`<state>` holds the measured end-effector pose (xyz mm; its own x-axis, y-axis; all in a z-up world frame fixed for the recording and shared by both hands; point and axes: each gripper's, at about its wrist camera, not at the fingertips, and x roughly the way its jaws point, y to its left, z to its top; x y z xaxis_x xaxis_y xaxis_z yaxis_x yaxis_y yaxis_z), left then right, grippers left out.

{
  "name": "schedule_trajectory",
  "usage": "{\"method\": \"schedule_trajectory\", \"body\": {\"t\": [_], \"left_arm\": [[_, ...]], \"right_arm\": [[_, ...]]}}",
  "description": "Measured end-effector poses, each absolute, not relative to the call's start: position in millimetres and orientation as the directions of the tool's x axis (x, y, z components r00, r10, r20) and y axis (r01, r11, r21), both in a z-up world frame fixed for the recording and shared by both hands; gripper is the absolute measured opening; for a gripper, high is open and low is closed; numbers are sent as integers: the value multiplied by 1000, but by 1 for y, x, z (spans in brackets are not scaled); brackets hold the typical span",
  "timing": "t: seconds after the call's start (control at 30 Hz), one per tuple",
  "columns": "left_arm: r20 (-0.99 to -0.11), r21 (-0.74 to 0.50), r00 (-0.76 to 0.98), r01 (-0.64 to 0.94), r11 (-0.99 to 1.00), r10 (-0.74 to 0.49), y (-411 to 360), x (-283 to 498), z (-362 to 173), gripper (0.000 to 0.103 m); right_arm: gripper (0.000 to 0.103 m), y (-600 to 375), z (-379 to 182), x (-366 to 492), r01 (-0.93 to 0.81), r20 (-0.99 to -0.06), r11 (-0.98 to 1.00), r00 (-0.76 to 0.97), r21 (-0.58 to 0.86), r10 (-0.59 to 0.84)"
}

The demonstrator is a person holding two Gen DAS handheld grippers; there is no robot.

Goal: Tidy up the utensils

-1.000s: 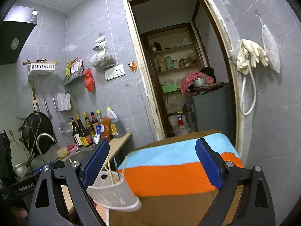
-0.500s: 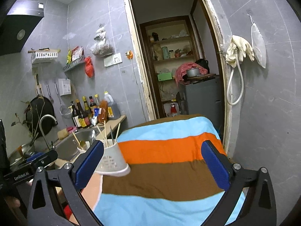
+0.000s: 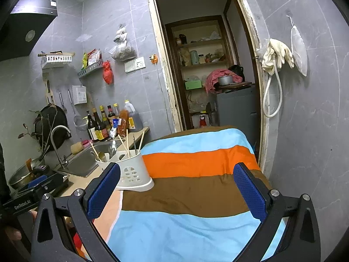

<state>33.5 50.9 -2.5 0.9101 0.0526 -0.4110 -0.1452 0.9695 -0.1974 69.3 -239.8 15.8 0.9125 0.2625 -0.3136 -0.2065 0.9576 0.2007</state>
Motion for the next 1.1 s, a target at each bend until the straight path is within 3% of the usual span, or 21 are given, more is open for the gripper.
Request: {"method": "schedule_trajectory", "body": {"t": [1.1], "left_arm": [[-404,-185,913,-150,971,64,44,40,-1,102]], "right_arm": [[102,-239,17,73,-211,-321,956,908,206,270]]}}
